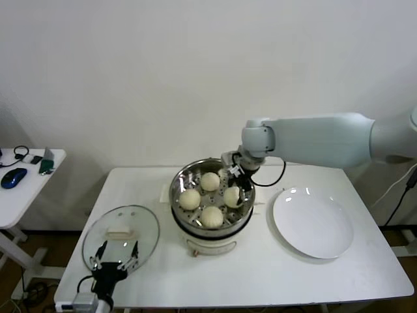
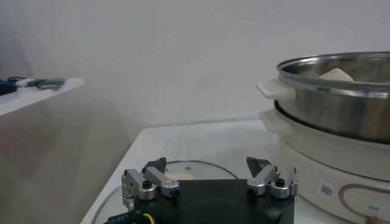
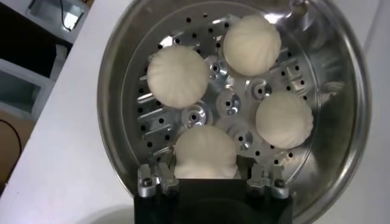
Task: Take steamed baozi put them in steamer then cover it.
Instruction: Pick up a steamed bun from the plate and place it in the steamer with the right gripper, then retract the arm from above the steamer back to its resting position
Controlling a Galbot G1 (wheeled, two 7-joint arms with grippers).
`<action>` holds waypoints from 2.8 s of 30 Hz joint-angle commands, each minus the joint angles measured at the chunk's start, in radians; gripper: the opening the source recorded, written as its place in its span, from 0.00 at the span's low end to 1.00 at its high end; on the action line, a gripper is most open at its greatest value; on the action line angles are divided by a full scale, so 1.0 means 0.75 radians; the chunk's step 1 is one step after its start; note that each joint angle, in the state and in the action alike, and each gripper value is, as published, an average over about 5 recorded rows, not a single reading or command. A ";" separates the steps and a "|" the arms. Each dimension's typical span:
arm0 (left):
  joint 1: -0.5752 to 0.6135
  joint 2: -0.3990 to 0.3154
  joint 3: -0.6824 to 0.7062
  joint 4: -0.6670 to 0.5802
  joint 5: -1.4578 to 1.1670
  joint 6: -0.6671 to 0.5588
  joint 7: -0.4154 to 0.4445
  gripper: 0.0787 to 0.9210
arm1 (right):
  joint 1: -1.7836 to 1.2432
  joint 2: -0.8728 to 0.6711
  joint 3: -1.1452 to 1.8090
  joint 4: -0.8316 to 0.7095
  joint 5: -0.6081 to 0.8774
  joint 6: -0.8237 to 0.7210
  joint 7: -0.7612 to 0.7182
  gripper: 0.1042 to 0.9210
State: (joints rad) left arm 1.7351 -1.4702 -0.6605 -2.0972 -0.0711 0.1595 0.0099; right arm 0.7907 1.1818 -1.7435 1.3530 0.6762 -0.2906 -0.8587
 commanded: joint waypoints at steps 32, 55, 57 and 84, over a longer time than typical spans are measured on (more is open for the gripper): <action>-0.029 0.089 0.014 0.031 0.009 -0.052 -0.020 0.88 | -0.990 -0.990 1.560 0.210 0.221 0.078 0.803 0.88; -0.122 0.151 0.027 0.143 0.261 -0.176 -0.030 0.88 | -3.402 -0.435 3.521 0.482 -0.010 0.668 0.824 0.88; -0.121 0.156 0.029 0.144 0.321 -0.194 -0.035 0.88 | -3.422 -0.343 3.469 0.455 -0.055 0.755 0.815 0.88; -0.222 0.315 0.038 0.663 1.841 -0.387 -0.628 0.88 | -3.406 0.057 3.132 0.412 -0.191 0.975 0.936 0.88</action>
State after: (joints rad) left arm 1.6432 -1.2565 -0.6388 -1.8374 0.9187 -0.0816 -0.3249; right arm -1.7001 1.1440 0.6038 1.6594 0.5725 0.4060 -0.1841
